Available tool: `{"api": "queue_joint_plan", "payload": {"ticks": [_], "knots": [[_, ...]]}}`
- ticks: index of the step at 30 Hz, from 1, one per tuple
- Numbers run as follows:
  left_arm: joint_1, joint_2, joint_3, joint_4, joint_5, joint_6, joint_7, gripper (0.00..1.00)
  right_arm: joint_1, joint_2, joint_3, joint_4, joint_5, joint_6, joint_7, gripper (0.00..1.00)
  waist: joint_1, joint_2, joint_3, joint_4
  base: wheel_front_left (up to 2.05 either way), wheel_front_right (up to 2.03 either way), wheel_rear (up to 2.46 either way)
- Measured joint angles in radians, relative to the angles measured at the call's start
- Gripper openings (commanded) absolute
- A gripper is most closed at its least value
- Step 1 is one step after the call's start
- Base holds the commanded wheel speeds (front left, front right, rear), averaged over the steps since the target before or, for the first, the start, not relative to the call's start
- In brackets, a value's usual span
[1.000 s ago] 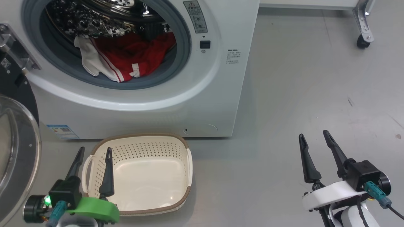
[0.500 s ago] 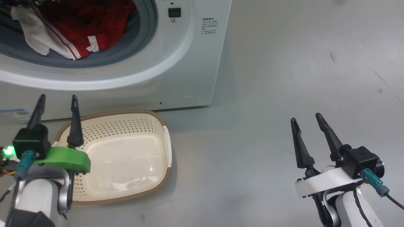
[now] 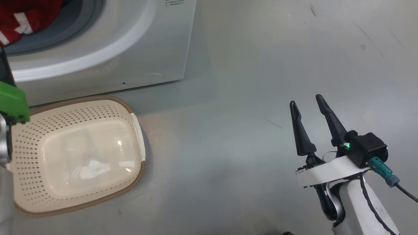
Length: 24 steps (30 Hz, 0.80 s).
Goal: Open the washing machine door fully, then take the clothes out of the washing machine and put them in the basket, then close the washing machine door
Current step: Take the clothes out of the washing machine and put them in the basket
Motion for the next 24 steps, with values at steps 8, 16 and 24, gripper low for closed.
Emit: {"api": "queue_joint_plan", "payload": {"ticks": [8, 16, 24], "knots": [[-0.162, 0.063, 0.023, 0.09, 0.052, 0.008, 0.118, 1.0, -0.038, 0.008, 0.019, 0.006, 0.028, 0.007, 0.0, 1.0, 0.0, 0.0, 0.081, -0.07, 0.0, 0.0, 0.0], [-0.274, 0.103, 0.031, 0.19, 0.104, 0.009, 0.197, 1.0, -0.063, 0.011, 0.031, 0.013, 0.038, 0.008, 0.0, 1.0, 0.0, 0.0, 0.141, -0.123, 0.0, 0.0, 0.0], [-0.352, 0.121, 0.057, 0.267, 0.139, 0.01, 0.247, 1.0, -0.074, 0.012, 0.041, 0.022, 0.064, 0.008, 0.0, 1.0, 0.0, 0.0, 0.173, -0.15, 0.0, 0.0, 0.0]]}}
